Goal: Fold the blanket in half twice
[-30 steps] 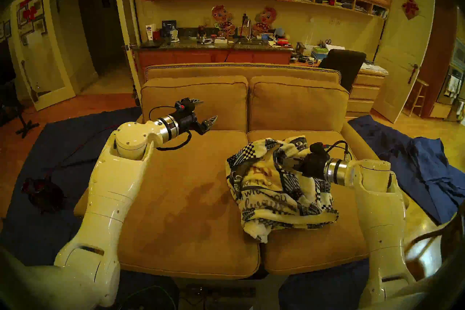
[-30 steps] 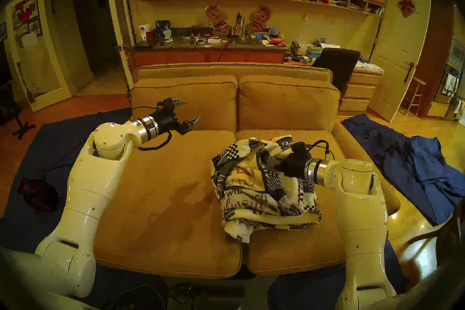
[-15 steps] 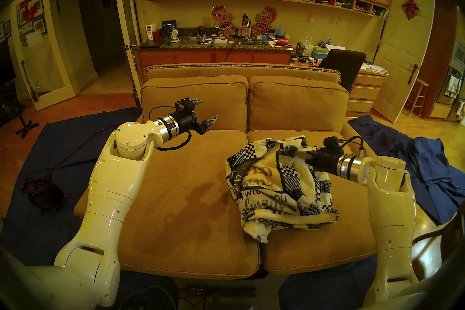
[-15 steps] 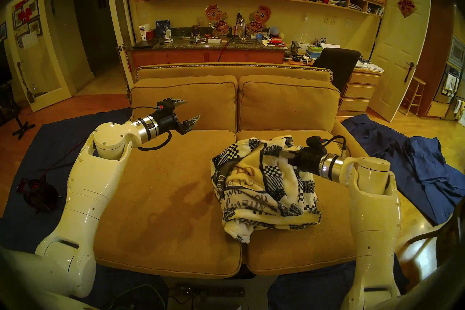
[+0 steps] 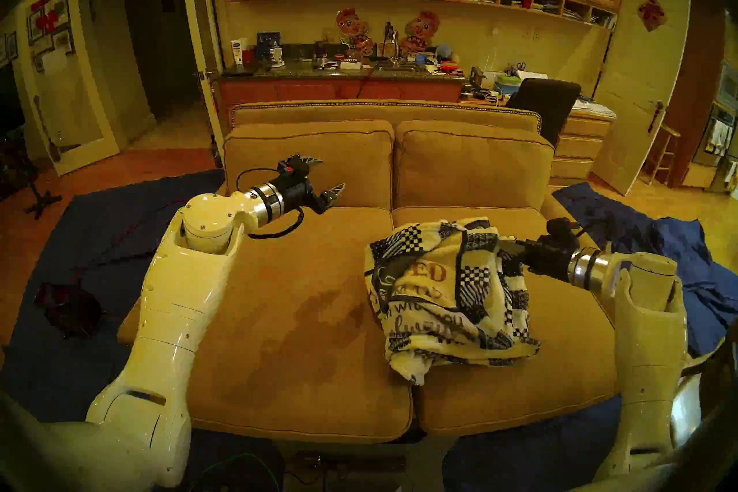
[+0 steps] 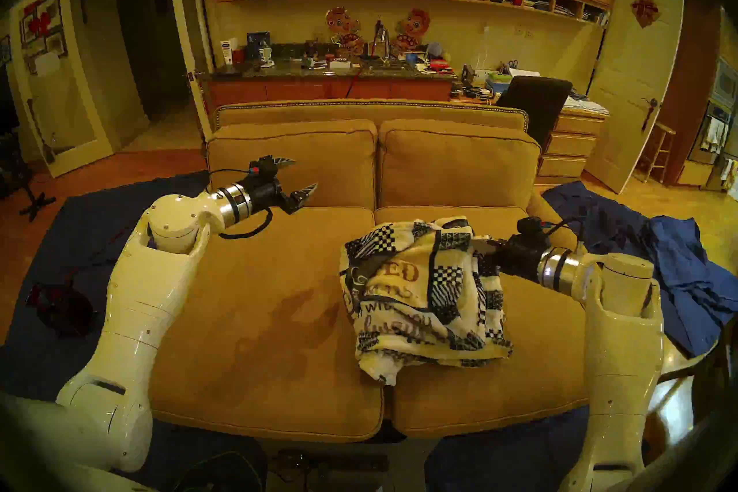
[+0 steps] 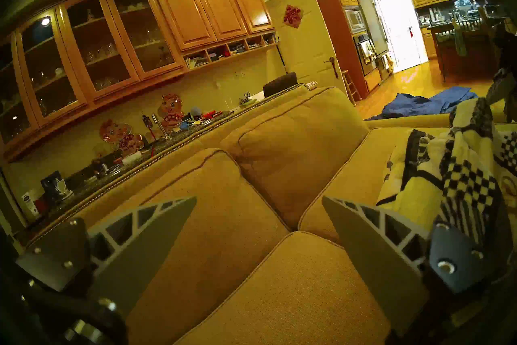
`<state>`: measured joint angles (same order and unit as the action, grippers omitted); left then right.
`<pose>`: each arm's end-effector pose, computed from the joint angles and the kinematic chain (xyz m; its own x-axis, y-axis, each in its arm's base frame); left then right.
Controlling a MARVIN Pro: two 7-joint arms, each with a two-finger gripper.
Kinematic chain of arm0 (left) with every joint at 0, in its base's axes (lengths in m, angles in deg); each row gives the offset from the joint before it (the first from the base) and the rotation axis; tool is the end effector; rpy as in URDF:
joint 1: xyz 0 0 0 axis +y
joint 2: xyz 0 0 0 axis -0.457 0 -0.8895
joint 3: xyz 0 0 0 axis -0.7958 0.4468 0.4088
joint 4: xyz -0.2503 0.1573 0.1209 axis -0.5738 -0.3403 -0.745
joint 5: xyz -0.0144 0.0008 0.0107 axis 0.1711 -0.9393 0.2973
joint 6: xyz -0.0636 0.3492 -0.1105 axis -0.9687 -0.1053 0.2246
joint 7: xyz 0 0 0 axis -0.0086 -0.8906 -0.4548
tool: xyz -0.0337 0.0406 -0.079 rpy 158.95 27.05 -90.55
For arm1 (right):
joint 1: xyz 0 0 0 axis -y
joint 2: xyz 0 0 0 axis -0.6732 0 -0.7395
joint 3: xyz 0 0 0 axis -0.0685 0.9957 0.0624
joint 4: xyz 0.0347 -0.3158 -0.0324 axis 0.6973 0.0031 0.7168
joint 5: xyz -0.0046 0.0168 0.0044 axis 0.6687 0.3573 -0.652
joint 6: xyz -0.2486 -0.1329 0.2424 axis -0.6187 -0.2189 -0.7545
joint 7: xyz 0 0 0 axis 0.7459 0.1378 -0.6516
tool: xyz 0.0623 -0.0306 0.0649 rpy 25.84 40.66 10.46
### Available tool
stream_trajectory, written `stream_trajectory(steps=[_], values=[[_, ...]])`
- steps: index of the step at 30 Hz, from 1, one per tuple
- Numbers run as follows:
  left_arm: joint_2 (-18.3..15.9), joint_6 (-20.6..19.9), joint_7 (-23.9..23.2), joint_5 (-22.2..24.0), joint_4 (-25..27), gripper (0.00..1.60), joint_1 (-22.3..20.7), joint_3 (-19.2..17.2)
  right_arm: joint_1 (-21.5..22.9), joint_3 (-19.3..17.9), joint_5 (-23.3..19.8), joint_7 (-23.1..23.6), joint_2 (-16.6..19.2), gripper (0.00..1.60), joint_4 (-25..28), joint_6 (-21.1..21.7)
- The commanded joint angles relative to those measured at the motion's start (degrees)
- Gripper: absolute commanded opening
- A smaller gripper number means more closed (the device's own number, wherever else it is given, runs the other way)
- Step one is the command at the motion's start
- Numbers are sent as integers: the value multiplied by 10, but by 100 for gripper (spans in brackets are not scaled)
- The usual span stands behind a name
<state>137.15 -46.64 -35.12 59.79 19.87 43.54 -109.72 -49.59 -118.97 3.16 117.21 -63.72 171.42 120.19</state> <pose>0.5584 0.0296 -0.2265 -0.1748 -0.3683 0.9131 -0.6005 -0.6951 -0.3953 0.4108 -0.2189 -0.2570 0.5016 -0.0766 0.8617 0.4283 -0.8434 -0.3243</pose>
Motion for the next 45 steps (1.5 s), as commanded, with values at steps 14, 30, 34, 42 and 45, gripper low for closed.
stream_trajectory(steps=[14,30,34,42,45], values=[[0,2,0,-1,5,160,-8,-2,35,63,39,-13,19,149,-73,-39],[1,2,-1,-2,5,160,-8,-3,-20,-42,13,31,45,160,15,-48],[1,2,-1,-2,5,160,-8,-3,-22,-43,3,36,25,160,24,-65],[16,-13,-24,38,-19,160,-4,-20,-8,-31,-9,35,-4,160,26,-94],[19,-16,-31,44,-28,160,-5,-20,-6,-29,-10,34,-8,160,26,-98]])
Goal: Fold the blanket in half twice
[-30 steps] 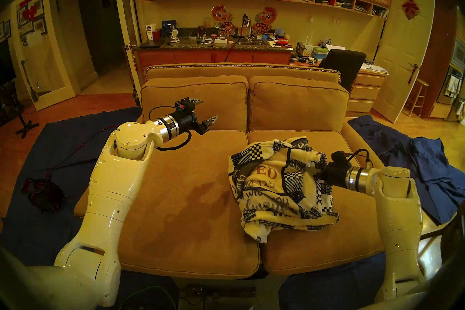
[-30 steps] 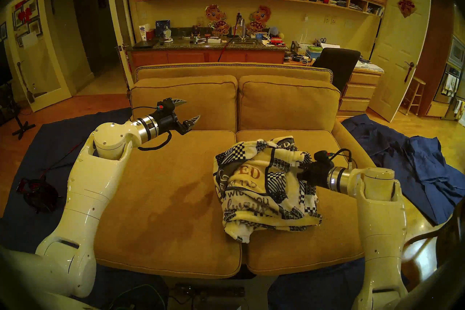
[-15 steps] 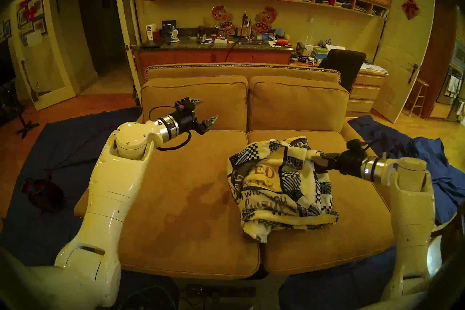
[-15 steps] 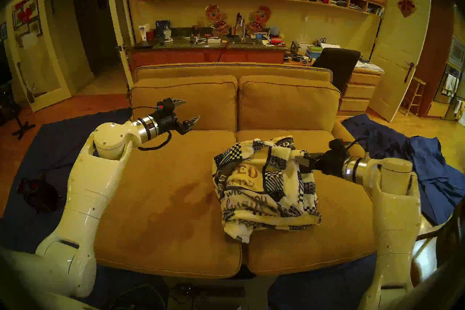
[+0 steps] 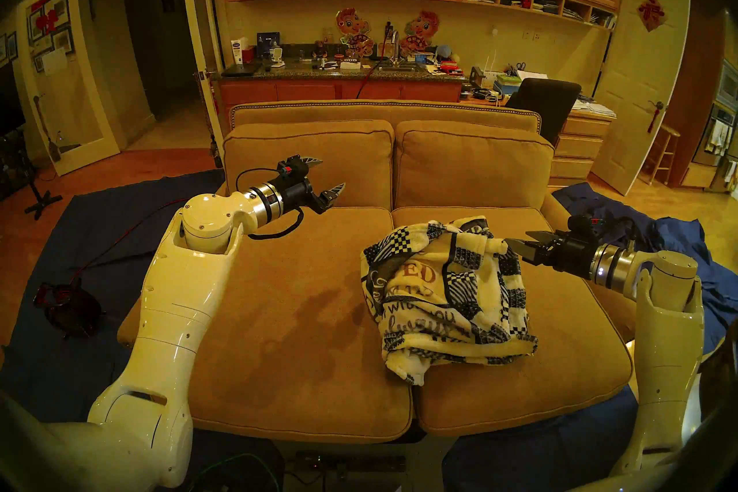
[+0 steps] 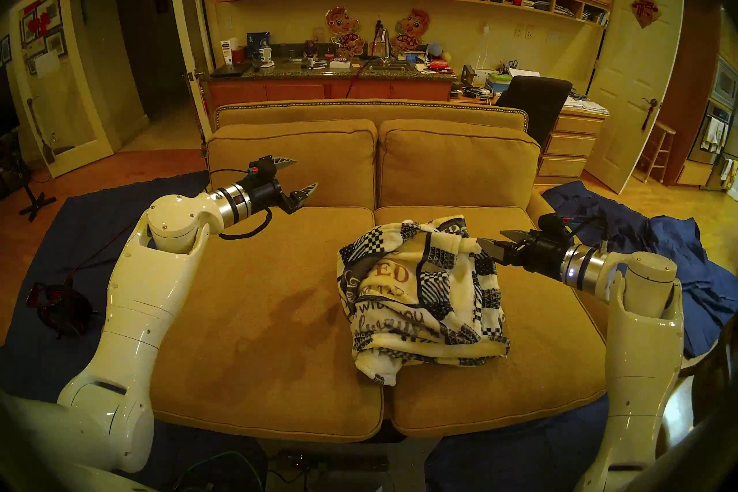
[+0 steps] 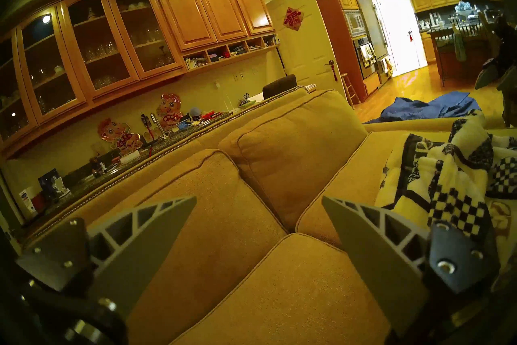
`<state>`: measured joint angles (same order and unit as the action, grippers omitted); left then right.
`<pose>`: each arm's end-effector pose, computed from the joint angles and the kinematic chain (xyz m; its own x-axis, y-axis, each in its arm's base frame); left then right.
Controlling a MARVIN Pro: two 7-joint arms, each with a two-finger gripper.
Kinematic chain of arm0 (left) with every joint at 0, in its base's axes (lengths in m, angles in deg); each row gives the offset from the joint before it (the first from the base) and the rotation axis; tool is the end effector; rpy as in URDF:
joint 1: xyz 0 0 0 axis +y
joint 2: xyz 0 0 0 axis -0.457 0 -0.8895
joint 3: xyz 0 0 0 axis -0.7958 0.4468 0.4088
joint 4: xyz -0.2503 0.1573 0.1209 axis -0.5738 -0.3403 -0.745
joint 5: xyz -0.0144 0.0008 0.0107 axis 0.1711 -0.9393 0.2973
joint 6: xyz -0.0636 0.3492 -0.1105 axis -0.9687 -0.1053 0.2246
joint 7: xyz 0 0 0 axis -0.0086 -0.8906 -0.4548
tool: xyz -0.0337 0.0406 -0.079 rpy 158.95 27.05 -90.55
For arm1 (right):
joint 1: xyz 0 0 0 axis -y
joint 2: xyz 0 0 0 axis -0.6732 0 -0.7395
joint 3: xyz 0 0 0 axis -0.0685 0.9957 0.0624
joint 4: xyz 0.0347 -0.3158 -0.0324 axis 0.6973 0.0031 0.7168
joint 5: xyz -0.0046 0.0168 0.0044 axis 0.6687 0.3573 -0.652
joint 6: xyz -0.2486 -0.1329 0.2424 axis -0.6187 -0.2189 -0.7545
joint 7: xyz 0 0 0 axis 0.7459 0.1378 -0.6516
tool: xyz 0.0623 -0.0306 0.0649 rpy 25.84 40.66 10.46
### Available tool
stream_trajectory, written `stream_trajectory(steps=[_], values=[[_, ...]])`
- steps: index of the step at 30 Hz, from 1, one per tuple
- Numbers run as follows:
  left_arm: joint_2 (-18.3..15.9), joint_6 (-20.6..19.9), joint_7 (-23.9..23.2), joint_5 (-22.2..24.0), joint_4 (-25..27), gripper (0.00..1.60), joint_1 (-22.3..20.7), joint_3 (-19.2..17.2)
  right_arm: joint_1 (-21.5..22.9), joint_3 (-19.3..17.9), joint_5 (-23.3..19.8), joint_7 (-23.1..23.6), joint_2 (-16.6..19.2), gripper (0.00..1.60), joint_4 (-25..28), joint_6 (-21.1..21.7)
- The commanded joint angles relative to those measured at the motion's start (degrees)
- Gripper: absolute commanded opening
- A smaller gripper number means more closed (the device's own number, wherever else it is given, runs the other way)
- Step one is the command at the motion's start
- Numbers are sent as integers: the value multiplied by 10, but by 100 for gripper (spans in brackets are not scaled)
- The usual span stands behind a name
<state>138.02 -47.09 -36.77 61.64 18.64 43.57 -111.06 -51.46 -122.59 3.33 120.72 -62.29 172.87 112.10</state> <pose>0.5587 0.0337 -0.2326 -0.1482 -0.3202 0.9357 -0.6186 -0.7082 -0.3403 0.3955 -0.2404 -0.2376 0.3810 0.0072 0.9246 0.4906 -0.8492 -0.1955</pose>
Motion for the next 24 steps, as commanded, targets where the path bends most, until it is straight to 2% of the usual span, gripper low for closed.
stream_trajectory(steps=[1,6,9,14,15,19,24], values=[[11,-10,-20,28,-21,160,-6,-6,13,9,-12,-2,-25,160,11,-19],[26,-14,-48,52,-72,160,-20,-2,27,17,-14,-7,-33,160,8,-28],[24,-6,-64,47,-101,160,-33,11,33,20,-15,-9,-34,160,7,-29],[39,-12,-97,83,-156,160,-52,1,39,23,-17,-11,-34,160,4,-31],[41,-4,-107,90,-182,160,-64,1,39,24,-17,-12,-34,160,4,-31],[49,6,-129,104,-230,160,-86,2,40,25,-19,-13,-35,160,4,-32],[61,10,-151,126,-276,160,-108,-8,40,25,-19,-15,-36,160,3,-32]])
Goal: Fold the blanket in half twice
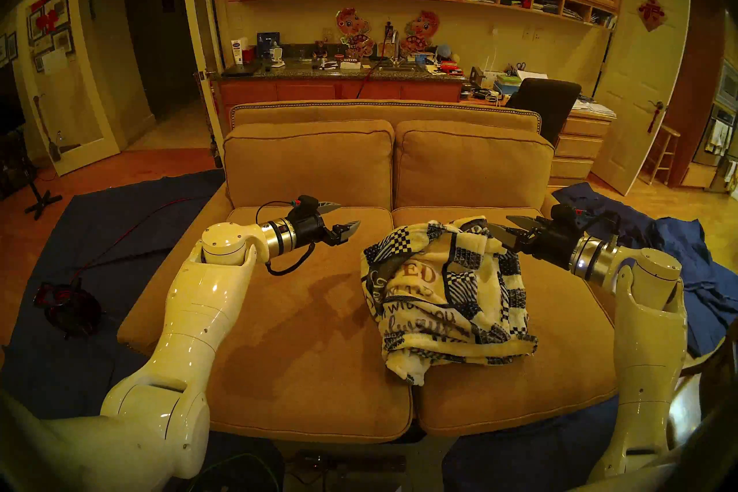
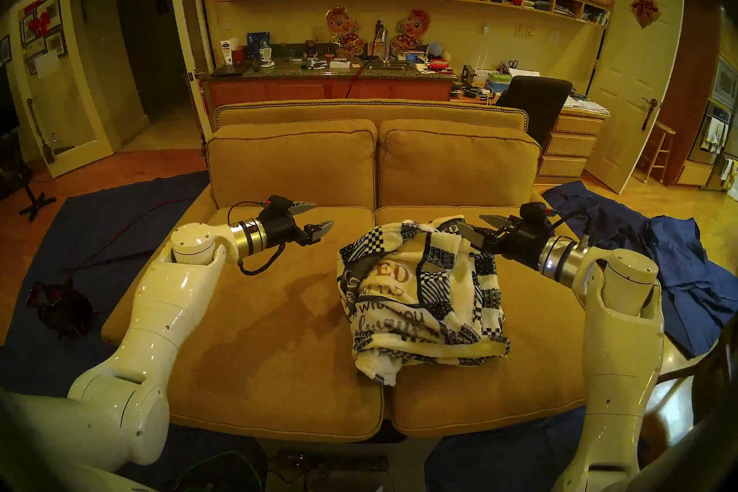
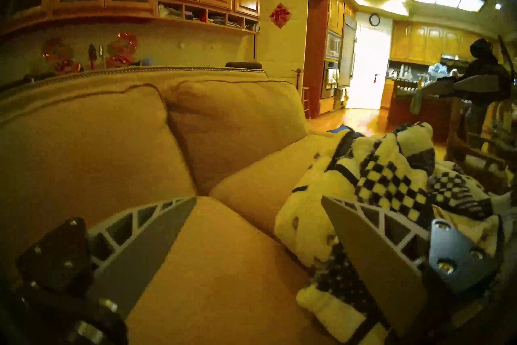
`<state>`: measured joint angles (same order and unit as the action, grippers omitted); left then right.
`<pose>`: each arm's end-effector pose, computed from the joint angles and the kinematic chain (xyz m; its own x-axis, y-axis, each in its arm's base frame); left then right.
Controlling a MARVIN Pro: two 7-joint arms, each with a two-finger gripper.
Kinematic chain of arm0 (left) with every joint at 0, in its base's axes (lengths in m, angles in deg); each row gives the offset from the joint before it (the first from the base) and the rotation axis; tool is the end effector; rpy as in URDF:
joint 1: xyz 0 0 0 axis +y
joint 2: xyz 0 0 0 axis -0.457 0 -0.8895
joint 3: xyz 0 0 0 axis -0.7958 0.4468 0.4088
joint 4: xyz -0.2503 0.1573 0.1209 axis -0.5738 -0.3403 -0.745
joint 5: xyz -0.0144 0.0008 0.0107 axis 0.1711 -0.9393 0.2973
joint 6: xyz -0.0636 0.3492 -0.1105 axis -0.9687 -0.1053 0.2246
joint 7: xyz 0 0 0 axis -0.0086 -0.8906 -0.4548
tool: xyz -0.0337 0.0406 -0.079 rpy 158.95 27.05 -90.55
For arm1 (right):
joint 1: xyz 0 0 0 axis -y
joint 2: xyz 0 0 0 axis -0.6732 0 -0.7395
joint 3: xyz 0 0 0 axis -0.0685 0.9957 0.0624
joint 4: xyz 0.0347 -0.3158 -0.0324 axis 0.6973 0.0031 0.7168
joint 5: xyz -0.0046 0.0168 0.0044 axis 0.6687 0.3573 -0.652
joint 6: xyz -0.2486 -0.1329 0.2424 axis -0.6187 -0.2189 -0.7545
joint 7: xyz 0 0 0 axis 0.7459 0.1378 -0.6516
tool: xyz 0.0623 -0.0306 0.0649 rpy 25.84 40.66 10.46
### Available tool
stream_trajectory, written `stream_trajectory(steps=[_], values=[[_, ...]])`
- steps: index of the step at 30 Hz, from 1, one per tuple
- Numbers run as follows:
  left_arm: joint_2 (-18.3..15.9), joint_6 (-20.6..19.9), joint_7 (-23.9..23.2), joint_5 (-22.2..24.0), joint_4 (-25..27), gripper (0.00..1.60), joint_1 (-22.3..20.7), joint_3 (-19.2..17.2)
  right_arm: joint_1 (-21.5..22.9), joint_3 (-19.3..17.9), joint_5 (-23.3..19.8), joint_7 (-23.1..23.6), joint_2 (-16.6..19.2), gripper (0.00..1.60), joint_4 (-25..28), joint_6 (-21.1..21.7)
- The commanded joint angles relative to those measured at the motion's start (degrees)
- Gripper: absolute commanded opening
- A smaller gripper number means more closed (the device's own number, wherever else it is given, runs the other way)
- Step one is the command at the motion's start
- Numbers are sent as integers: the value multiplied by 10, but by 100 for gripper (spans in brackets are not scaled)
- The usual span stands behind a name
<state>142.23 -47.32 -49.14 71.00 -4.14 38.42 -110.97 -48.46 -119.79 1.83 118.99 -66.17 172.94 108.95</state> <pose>0.5712 0.0198 -0.3429 0.1469 -0.0713 0.9866 -0.7749 -0.6281 0.0700 0.4157 -0.2076 -0.2347 0.2922 -0.0360 0.9557 0.5345 -0.8225 -0.1944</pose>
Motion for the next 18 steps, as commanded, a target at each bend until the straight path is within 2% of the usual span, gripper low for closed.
stream_trajectory(steps=[1,5,8,9,10,14,15,18], values=[[18,14,-36,34,-62,160,-65,-8,10,-2,-4,2,3,160,2,0],[17,32,-42,19,-100,160,-82,4,9,-3,-5,2,4,160,2,-1],[15,51,-72,23,-143,160,-106,8,10,-5,-6,2,4,160,3,-2],[16,54,-67,22,-136,160,-98,6,10,-5,-6,2,4,160,3,-2],[16,59,-74,18,-156,160,-112,12,11,-5,-6,2,5,160,3,-2],[22,59,-70,6,-185,160,-134,25,11,-4,-7,3,4,160,5,-1],[25,54,-63,4,-176,160,-127,25,11,-4,-7,4,4,160,5,-1],[29,50,-62,-3,-211,160,-148,35,11,-8,-8,5,5,160,8,-1]])
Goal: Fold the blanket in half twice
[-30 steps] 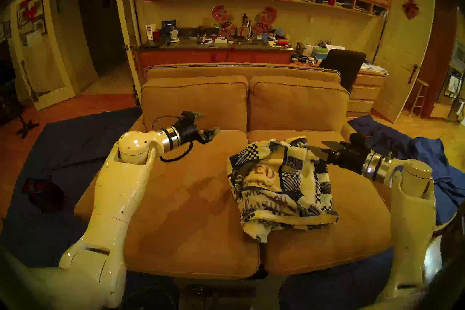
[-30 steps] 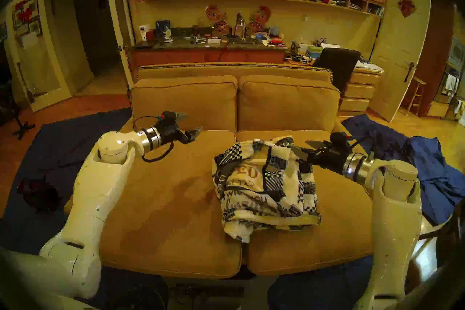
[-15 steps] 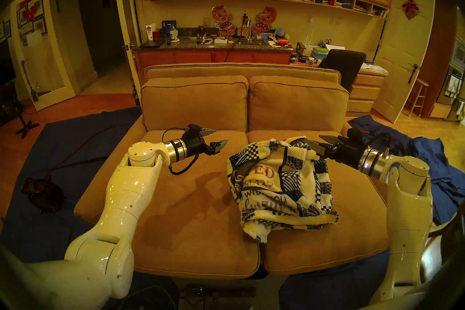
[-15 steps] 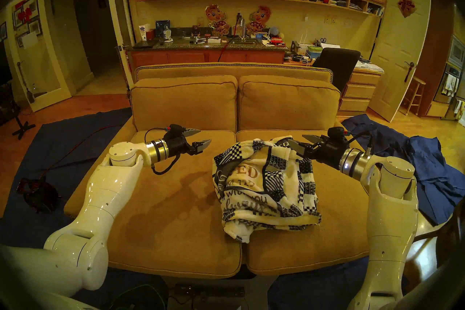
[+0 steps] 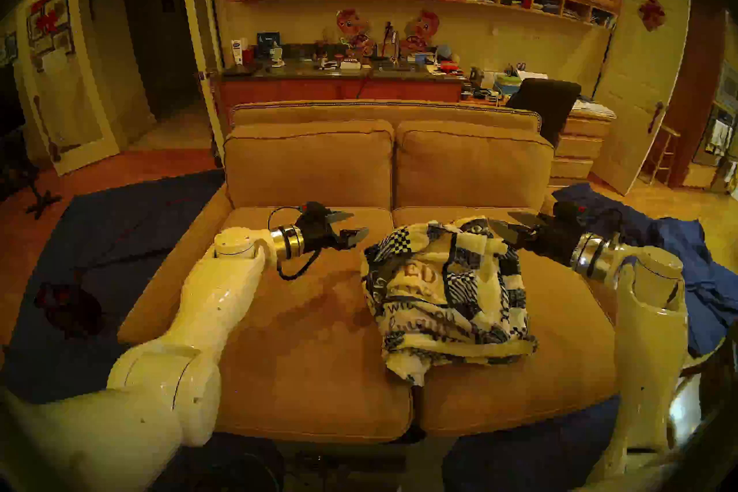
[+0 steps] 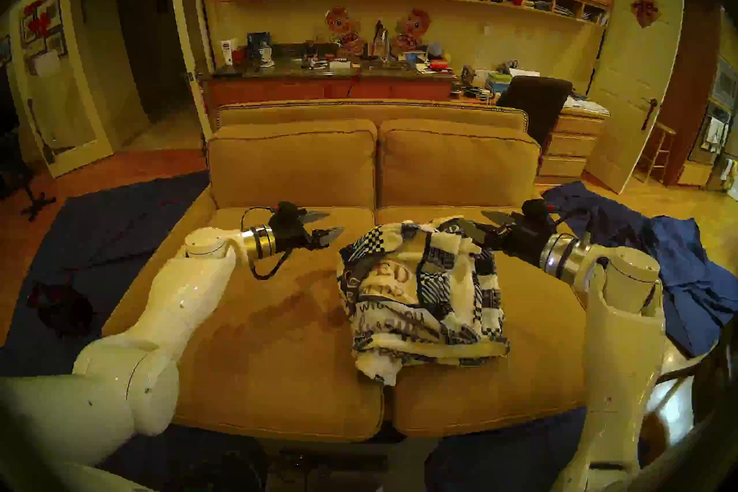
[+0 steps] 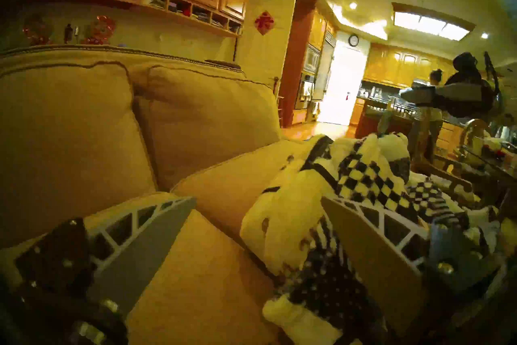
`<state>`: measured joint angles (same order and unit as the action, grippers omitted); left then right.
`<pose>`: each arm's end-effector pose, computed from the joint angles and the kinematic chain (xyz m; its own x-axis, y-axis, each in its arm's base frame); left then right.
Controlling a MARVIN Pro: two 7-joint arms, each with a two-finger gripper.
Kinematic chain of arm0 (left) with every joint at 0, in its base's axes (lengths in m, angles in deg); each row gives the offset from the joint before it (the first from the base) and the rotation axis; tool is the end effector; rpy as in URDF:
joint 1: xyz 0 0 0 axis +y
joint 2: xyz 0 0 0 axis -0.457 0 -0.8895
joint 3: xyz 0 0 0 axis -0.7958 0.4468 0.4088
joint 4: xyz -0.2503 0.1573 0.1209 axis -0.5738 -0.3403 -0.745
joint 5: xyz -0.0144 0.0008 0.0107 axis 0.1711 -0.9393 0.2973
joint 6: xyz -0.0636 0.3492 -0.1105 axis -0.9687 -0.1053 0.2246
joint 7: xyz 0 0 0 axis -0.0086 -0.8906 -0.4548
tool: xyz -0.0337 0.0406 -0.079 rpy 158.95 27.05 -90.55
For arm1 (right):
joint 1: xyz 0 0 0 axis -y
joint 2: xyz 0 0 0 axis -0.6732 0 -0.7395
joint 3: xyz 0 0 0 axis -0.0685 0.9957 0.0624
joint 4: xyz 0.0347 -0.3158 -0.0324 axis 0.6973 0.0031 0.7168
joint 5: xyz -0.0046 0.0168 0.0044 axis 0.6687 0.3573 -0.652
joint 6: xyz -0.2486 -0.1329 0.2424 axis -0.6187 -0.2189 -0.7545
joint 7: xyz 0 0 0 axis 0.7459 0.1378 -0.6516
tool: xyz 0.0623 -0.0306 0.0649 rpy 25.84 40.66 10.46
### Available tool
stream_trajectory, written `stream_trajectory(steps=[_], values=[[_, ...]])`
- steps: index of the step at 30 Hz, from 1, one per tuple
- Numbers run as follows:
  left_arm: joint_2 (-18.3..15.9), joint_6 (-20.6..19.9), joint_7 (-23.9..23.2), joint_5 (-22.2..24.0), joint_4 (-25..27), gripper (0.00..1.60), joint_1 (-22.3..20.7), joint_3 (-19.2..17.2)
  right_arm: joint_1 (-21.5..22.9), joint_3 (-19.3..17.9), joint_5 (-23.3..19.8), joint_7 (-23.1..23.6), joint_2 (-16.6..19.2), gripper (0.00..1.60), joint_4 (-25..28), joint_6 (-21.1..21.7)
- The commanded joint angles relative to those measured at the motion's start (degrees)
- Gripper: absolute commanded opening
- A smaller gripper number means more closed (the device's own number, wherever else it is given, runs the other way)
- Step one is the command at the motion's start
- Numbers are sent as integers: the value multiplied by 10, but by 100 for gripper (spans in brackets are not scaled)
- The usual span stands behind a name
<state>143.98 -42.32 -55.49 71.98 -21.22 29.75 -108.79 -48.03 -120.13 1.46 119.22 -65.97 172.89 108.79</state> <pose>0.5914 0.0034 -0.3733 0.2063 -0.0373 0.9778 -0.8294 -0.5369 0.1545 0.4165 -0.2103 -0.2296 0.2790 -0.0383 0.9595 0.5372 -0.8220 -0.1890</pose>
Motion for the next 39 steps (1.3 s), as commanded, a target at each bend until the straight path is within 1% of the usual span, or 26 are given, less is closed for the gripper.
stream_trajectory(steps=[1,4,7,9,11,14,17,22,25,26,31,39], values=[[12,3,0,-14,-47,160,-63,14,7,-6,-5,3,4,160,9,1],[15,17,-6,-20,-88,160,-83,21,7,-8,-5,4,5,160,10,2],[14,42,-22,-25,-113,160,-97,27,6,-10,-4,5,4,160,10,2],[10,61,-36,-21,-124,160,-102,25,6,-11,-4,5,4,160,10,2],[4,75,-58,-12,-131,160,-105,18,6,-11,-5,6,4,160,11,3],[-5,96,-92,-7,-138,160,-105,17,5,-12,-4,7,3,160,11,3],[-8,128,-129,-6,-166,160,-112,18,5,-12,-4,7,2,160,12,4],[-12,173,-166,4,-216,160,-125,10,5,-10,-4,7,0,160,12,6],[-13,205,-185,-3,-242,160,-131,15,5,-10,-3,6,-1,160,12,6],[-12,218,-184,-4,-247,160,-132,15,6,-9,-3,6,-2,160,12,5],[-5,253,-173,-21,-254,160,-144,26,7,-8,-3,5,-4,160,16,6],[2,263,-158,-37,-268,160,-168,41,2,-13,-4,6,-6,160,23,8]])
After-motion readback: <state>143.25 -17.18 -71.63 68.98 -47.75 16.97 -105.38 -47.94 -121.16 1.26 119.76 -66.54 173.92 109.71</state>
